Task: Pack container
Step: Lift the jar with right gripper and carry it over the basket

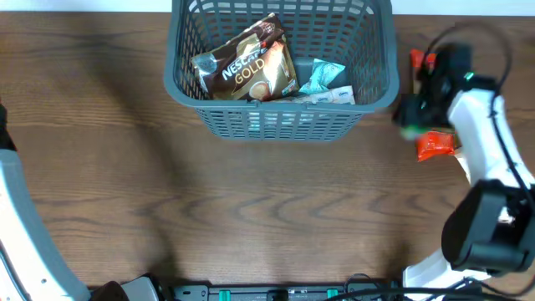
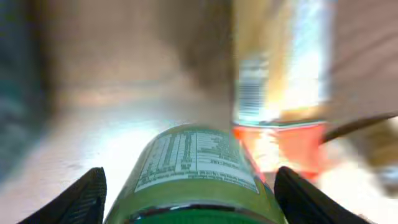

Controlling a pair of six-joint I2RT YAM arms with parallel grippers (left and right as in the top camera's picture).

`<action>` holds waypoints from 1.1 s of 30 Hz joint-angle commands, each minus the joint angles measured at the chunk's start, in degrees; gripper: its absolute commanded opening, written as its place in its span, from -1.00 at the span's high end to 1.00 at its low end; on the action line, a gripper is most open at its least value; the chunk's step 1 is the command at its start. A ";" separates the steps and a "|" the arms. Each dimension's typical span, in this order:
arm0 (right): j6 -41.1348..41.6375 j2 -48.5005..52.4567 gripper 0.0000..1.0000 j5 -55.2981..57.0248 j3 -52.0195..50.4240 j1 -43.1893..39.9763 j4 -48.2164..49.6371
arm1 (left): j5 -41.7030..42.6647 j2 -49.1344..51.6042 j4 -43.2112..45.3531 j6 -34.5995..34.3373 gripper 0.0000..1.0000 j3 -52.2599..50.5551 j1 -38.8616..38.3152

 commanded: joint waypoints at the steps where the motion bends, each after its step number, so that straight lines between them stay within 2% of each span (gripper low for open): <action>1: 1.79 -5.68 0.97 1.57 13.14 0.07 -3.65 | -0.72 -0.04 -0.02 -0.55 -0.97 -0.11 0.26; 8: 1.11 -6.56 0.97 1.53 36.85 1.44 -11.39 | -0.72 -0.04 -0.02 -0.55 -0.97 -0.11 0.26; 12: -2.49 -6.56 0.97 0.70 43.25 5.29 -11.91 | -0.72 -0.04 -0.02 -0.55 -0.97 -0.11 0.26; 18: -3.43 -5.77 0.98 0.72 44.59 15.32 -10.08 | -0.72 -0.04 -0.02 -0.55 -0.97 -0.11 0.26; 24: -3.61 -0.42 0.98 4.42 44.59 25.22 -7.08 | -0.72 -0.04 -0.02 -0.55 -0.97 -0.11 0.26; 28: -3.52 5.16 0.97 5.88 44.59 28.39 -5.20 | -0.72 -0.04 -0.02 -0.55 -0.97 -0.11 0.26; 33: -1.22 10.93 0.98 5.86 44.59 28.11 -5.60 | -0.72 -0.04 -0.02 -0.55 -0.97 -0.11 0.26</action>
